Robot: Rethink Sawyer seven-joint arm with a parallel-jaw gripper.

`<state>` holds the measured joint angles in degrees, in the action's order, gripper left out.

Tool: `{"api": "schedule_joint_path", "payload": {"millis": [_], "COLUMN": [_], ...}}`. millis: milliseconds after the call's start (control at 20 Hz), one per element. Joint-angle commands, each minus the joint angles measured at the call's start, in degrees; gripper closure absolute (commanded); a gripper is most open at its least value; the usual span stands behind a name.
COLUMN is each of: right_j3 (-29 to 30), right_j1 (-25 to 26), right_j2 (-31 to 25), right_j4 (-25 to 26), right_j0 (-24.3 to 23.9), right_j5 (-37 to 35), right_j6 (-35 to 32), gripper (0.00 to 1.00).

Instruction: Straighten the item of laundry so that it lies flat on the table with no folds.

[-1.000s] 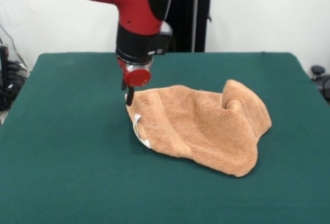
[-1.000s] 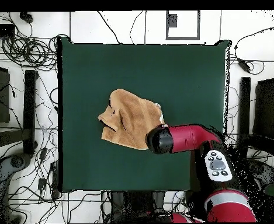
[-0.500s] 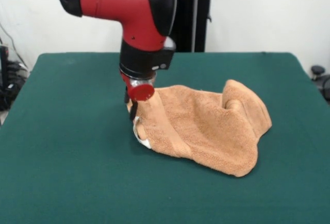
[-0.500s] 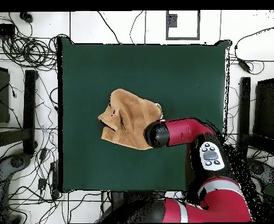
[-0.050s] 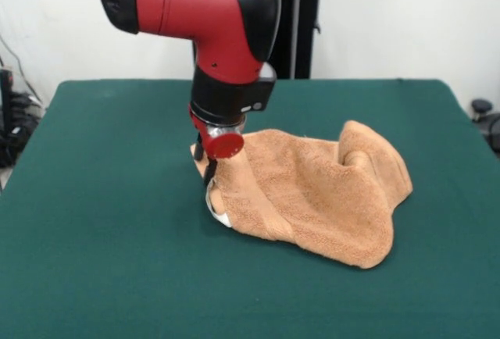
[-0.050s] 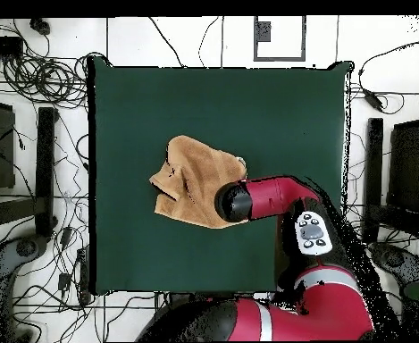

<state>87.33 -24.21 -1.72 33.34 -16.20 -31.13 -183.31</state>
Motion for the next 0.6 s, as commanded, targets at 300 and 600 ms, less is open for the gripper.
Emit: {"api": "schedule_joint_path", "payload": {"millis": [300,600], "right_j3": [-2.0,-2.6], "right_j1": [5.0,6.3], "right_j2": [-7.3,-7.4], "right_j4": [-2.4,-1.9], "right_j0": [2.7,2.0], "right_j5": [-2.9,-2.3], "right_j6": [7.4,7.8], "gripper": [0.0,0.0]}}
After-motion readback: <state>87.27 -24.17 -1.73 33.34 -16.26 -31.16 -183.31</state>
